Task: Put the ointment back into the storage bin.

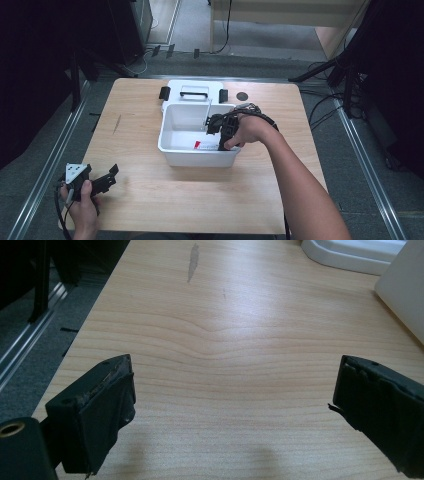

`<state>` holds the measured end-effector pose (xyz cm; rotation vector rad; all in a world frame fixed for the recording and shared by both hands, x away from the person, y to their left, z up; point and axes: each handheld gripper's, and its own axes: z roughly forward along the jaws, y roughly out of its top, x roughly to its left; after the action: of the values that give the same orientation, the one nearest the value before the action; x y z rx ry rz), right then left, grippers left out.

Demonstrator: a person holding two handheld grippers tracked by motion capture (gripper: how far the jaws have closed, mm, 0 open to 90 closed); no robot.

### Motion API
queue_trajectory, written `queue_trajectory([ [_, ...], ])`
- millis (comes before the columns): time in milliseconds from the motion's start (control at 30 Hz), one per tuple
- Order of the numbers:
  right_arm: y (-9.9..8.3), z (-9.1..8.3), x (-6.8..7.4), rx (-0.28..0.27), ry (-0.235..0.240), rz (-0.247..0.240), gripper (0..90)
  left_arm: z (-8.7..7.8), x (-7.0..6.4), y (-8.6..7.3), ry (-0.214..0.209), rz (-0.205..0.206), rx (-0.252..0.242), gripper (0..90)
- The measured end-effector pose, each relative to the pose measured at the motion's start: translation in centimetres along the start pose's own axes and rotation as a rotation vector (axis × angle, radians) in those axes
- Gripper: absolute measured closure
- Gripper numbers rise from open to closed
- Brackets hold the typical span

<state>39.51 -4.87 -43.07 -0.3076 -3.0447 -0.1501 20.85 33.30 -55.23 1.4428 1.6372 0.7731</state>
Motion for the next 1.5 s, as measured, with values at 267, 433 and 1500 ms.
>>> queue_trajectory([
  [267,0.0,0.4,0.0,0.030,0.017,0.015,70.0,0.0,0.0,0.0,-0.002,-0.001,0.000,4.1],
  [433,-0.2,0.0,-0.1,0.021,0.015,0.021,71.1,0.0,0.0,0.0,0.000,-0.001,-0.003,4.1],
  [1500,-2.5,-6.8,1.0,-0.079,0.010,0.089,85.8,0.0,-0.1,0.0,0.005,0.005,0.005,4.6],
])
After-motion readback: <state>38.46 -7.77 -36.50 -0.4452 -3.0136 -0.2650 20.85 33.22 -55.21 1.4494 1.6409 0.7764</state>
